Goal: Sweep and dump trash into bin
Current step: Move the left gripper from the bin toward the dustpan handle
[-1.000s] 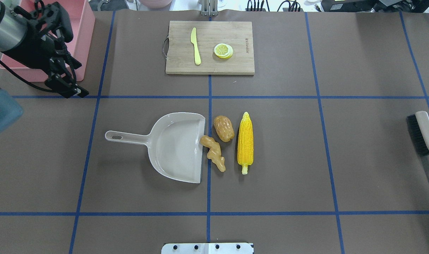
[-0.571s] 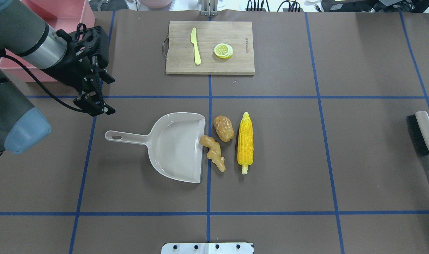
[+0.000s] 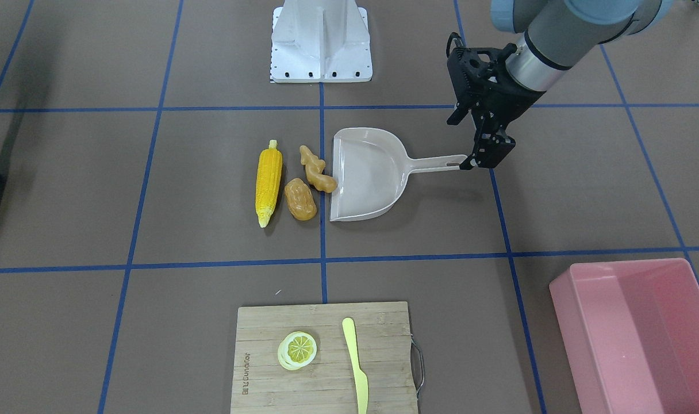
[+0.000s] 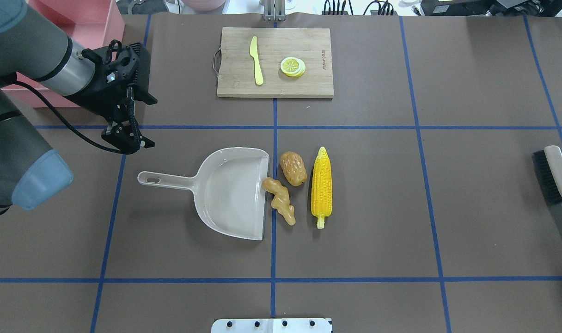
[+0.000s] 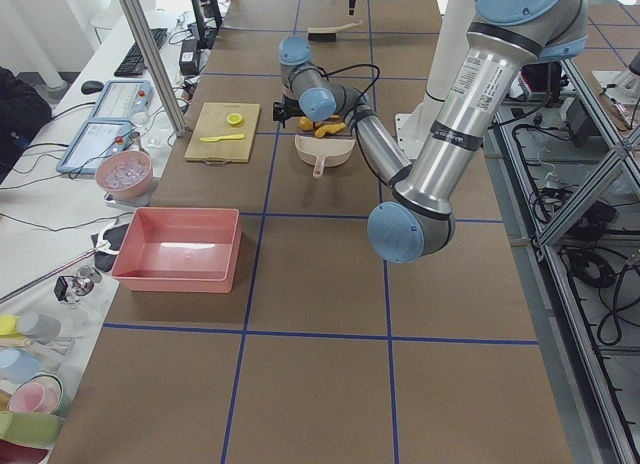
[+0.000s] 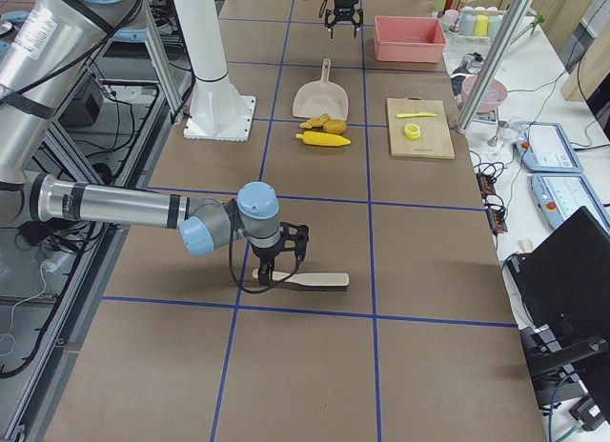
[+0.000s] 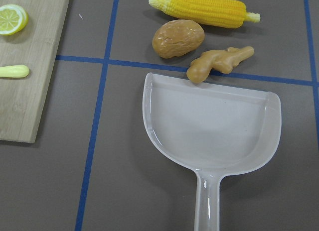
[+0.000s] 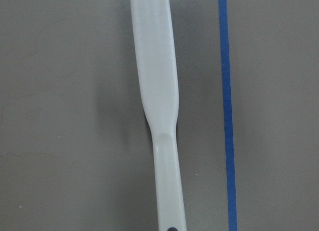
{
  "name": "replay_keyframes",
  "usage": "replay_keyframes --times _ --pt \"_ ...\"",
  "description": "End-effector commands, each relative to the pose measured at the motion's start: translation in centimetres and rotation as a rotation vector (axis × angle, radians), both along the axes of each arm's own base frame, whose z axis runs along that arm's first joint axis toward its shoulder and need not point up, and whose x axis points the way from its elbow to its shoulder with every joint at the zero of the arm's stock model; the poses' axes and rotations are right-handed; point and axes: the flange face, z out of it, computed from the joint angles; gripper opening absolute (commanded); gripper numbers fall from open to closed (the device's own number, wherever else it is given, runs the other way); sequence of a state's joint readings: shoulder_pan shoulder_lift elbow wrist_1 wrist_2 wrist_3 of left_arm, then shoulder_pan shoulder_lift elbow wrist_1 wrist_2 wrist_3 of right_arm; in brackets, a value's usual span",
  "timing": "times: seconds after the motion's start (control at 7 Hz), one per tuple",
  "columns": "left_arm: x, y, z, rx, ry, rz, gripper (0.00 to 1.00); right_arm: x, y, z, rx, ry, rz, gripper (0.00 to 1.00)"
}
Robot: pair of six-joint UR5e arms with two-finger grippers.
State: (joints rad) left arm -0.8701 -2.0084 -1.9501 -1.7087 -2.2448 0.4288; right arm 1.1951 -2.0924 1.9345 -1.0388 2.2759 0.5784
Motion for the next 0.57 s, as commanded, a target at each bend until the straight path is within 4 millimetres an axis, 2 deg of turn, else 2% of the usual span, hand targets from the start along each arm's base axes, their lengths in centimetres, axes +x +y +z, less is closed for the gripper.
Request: replay_keyframes --times 0.0,0.29,0.43 --pt "1.6 0.9 1.3 0.046 0.029 0.003 0.98 -1.7 -0.1 0.4 -0.009 0.012 -0.024 1.00" --pt "2.7 0.8 2.1 0.029 0.063 -0.007 0.98 -3.8 -0.3 1.0 -0.019 0.050 -0.044 1.00" --pt "3.0 1.6 3.5 0.028 0.084 -0.004 0.98 -4.0 -0.1 2.1 -0.010 0.047 -0.051 1.00"
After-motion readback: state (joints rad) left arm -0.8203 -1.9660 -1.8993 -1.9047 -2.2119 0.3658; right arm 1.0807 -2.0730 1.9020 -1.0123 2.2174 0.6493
